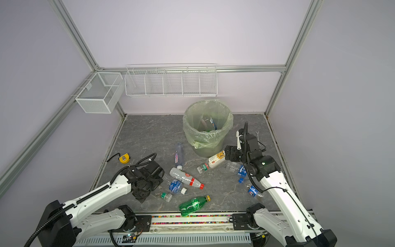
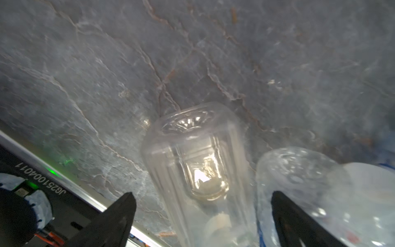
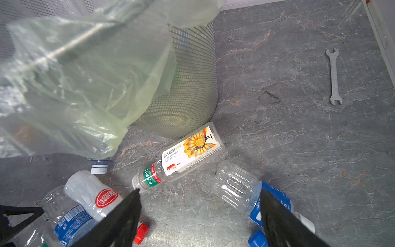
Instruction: Throw the plastic bottles in the bin
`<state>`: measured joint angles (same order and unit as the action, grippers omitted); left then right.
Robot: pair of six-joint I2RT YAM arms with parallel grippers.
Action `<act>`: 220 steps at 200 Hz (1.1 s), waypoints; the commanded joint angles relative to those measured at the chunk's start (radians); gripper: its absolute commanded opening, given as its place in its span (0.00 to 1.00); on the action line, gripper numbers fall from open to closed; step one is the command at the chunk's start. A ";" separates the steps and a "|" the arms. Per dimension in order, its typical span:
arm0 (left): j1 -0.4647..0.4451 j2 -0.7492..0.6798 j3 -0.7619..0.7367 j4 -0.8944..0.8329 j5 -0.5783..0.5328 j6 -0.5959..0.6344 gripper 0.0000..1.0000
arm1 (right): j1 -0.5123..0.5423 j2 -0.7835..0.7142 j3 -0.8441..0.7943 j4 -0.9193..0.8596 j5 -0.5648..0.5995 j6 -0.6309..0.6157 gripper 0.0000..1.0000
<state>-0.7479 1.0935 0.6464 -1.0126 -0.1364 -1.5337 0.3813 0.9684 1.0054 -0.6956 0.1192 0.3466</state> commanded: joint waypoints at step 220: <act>0.074 -0.090 -0.134 0.162 -0.103 0.066 0.85 | -0.004 0.001 -0.051 0.002 -0.006 0.010 0.88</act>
<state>-0.6807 0.9844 0.5217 -0.8761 -0.2310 -1.4952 0.3813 0.9596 0.9592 -0.6949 0.1081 0.3439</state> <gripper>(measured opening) 0.848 0.880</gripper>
